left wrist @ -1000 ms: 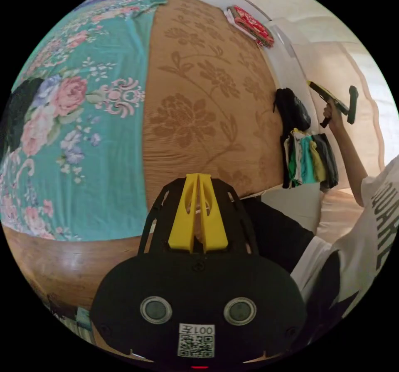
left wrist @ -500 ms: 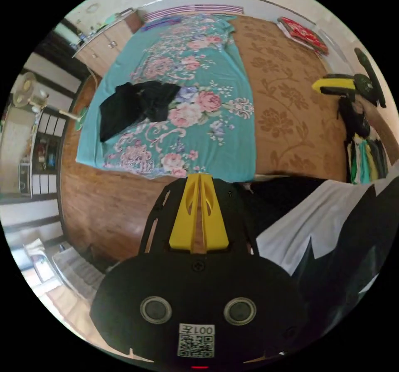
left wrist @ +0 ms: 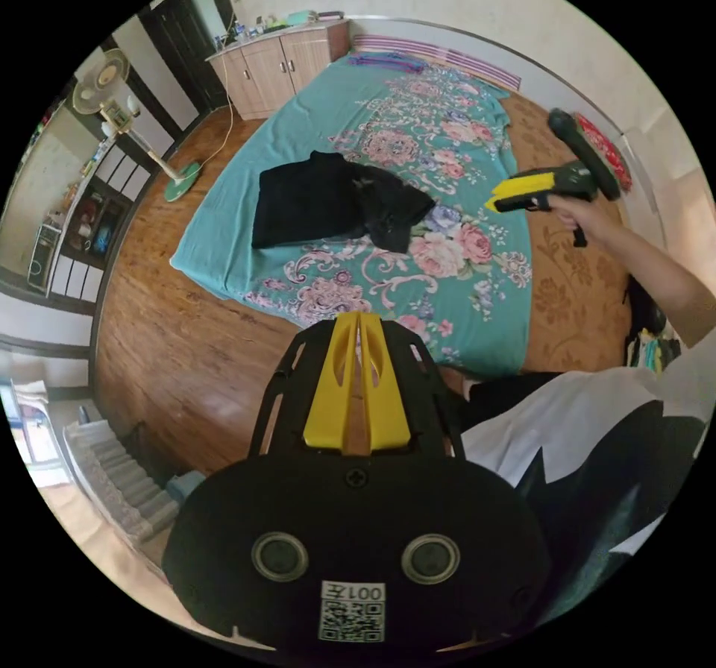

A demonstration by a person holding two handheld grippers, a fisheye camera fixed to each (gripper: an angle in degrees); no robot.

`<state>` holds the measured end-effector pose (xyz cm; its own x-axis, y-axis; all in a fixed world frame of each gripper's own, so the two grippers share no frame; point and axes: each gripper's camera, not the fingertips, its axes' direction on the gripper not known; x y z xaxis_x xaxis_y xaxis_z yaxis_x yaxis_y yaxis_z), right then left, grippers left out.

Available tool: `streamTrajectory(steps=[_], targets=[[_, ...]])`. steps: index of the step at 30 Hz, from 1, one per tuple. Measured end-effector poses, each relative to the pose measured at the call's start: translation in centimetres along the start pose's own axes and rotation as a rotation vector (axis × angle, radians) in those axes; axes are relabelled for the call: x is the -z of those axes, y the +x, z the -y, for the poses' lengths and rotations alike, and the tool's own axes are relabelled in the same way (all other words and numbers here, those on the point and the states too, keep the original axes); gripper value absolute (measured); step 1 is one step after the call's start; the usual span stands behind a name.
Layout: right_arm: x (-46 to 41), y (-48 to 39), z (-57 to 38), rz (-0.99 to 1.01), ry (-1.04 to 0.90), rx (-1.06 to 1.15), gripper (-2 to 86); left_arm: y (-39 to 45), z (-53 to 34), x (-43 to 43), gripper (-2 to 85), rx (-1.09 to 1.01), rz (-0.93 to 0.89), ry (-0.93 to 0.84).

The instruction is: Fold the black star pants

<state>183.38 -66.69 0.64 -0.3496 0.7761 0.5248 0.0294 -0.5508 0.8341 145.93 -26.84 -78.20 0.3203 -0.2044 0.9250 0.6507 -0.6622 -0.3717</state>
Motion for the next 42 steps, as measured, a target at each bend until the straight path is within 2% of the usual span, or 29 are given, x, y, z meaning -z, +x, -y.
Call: streamTrajectory(steps=[7, 9, 12, 15, 17, 22, 27, 30, 32, 34, 37, 39, 42], targets=[[-14.9, 2.8, 15.5, 0.130, -0.115, -0.383, 10.3, -19.5, 2.9, -9.7, -1.0, -0.102, -0.079, -0.186], [-18.3, 3.3, 18.2, 0.138, -0.147, -0.438, 10.2, -25.5, 3.8, -13.8, -1.0, -0.098, -0.118, -0.272], [-24.3, 3.3, 21.5, 0.158, -0.296, -0.486, 8.4, -32.2, 5.3, -18.3, -1.0, -0.066, -0.147, -0.360], [-25.1, 2.9, 22.6, 0.141, -0.292, -0.513, 4.2, -38.0, 7.6, -21.0, -1.0, -0.053, -0.166, -0.377], [-23.7, 2.4, 22.0, 0.157, -0.229, -0.511, 2.7, -41.1, 9.4, -22.3, -1.0, -0.061, -0.207, -0.383], [-14.8, 1.3, 17.6, 0.490, 0.095, -0.571, 1.3, -47.0, 16.8, -23.8, -0.9, -0.184, -0.262, -0.313], [-6.8, -1.3, 14.1, 0.701, 0.231, -0.498, 0.9, -49.1, 25.8, -22.6, 0.2, -0.378, -0.300, -0.096], [-3.2, -2.9, 10.7, 0.823, 0.296, -0.496, 0.8, -48.7, 29.8, -22.1, 2.9, -0.499, -0.322, -0.047], [-1.0, -3.5, 7.8, 0.940, 0.412, -0.537, 0.8, -48.1, 31.6, -21.7, 4.5, -0.576, -0.353, -0.022], [2.3, -3.9, 2.8, 1.121, 0.688, -0.643, 0.8, -47.4, 33.0, -21.3, 6.2, -0.652, -0.390, -0.005], [7.6, -4.5, -2.6, 1.116, 0.932, -0.698, 1.0, -45.5, 35.0, -19.3, 8.6, -0.804, -0.528, 0.049], [11.2, -5.2, -4.7, 1.029, 0.951, -0.689, 1.0, -43.5, 36.2, -16.5, 9.6, -0.924, -0.677, 0.113], [16.6, -6.5, -7.7, 0.933, 0.937, -0.630, 1.1, -40.8, 38.0, -13.4, 8.1, -1.001, -0.623, 0.202]])
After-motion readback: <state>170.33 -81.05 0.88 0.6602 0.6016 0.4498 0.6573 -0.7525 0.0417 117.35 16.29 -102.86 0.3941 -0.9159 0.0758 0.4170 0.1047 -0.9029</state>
